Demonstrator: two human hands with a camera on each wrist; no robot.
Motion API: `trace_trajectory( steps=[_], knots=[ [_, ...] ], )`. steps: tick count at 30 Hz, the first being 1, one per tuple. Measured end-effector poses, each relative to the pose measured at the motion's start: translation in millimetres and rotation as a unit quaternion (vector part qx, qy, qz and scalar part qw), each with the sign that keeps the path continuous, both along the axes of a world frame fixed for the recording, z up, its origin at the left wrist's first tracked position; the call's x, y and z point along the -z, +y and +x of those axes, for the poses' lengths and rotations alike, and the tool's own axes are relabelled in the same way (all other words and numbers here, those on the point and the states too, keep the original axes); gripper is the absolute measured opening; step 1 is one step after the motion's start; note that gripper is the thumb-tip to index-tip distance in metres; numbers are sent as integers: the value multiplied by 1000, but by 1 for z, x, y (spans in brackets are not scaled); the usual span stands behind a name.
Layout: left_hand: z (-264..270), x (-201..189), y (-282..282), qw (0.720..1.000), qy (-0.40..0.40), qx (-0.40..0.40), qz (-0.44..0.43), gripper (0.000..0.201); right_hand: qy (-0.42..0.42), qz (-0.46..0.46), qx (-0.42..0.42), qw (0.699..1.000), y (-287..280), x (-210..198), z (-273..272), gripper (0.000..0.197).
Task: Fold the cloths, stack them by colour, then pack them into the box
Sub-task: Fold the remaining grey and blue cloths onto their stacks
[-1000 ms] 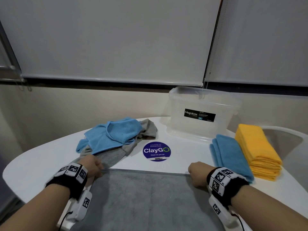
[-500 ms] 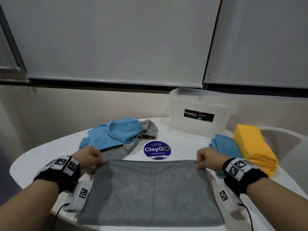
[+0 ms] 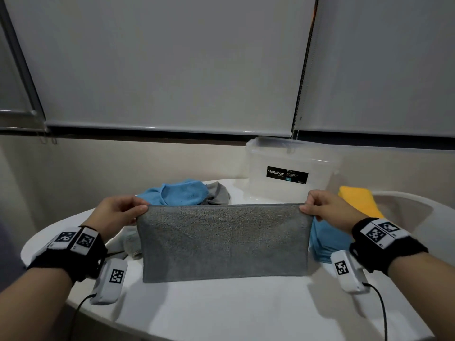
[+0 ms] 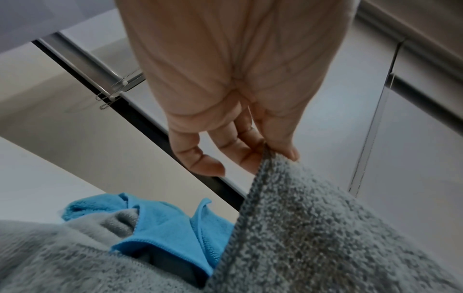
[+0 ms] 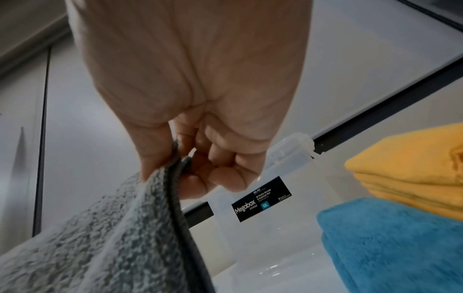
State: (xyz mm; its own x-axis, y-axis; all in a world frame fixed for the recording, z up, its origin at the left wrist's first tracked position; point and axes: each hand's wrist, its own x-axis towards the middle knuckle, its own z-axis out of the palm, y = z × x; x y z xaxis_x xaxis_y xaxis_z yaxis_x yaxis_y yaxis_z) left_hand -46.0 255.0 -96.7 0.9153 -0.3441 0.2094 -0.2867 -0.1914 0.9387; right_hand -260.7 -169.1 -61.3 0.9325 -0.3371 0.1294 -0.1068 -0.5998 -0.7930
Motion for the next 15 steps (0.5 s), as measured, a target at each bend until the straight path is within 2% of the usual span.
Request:
trace_trajectory(
  steps=[3,7,11,15],
  knots=[
    [-9,-9,-1,999,-38,18,7,16,-5,-16,-1,1000,2,-8,-9,25],
    [-18,-16,-5,992,-95,11,79,8,-5,-9,-9,1000,0,-12,-17,13],
    [-23,-19,-10,989,-102,5,107,10,23,-50,-4,998,2,-16,-26,3],
    [-32,-25,-12,987,-101,10,125,9,23,-37,9,999,-1,-18,-38,11]
  ],
)
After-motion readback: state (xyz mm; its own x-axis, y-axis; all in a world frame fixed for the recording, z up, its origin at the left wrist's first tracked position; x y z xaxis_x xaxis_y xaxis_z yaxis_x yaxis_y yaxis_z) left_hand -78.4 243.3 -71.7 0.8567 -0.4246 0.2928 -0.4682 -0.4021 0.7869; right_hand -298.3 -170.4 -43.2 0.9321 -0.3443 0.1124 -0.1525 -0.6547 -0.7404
